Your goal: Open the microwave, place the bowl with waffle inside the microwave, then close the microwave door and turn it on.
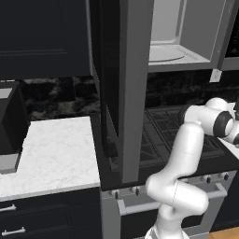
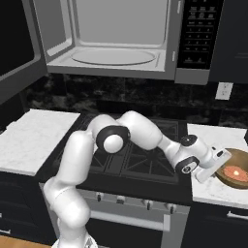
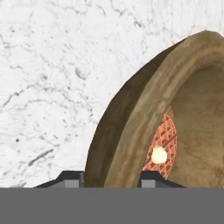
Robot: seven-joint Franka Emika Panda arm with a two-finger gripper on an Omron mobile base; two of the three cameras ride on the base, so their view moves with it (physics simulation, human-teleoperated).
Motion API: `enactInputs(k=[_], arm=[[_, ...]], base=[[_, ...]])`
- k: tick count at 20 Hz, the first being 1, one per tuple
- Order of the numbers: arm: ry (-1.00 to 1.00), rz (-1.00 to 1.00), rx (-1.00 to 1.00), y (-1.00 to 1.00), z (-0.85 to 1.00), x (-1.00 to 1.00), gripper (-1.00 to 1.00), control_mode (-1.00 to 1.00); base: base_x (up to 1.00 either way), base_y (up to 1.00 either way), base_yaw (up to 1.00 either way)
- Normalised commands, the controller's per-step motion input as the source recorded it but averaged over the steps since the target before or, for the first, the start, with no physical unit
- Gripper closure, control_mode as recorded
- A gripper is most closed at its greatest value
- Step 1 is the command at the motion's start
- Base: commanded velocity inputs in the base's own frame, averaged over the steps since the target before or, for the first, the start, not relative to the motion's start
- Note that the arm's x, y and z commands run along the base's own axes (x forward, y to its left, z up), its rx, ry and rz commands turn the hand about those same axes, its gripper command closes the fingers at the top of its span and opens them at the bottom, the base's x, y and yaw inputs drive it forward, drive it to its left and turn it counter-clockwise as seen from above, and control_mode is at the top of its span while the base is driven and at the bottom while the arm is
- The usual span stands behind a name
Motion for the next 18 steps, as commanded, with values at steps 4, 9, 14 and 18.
enactInputs(k=[4,9,14,18], arm=[[-0.09,0.01,0.0,0.02,0.03,0.0,1.0,-1.0],[-0.16,0.05,-0.06,0.13,0.3,-0.16,1.0,-1.0],[-0.16,0.15,-0.11,0.32,0.46,-0.51,1.0,-1.0],[-0.05,0.24,-0.07,0.37,0.47,-0.59,1.0,-1.0]], base=[[0.0,0.0,0.0],[0.0,0.0,0.0],[0.0,0.0,0.0],[0.0,0.0,0.0]])
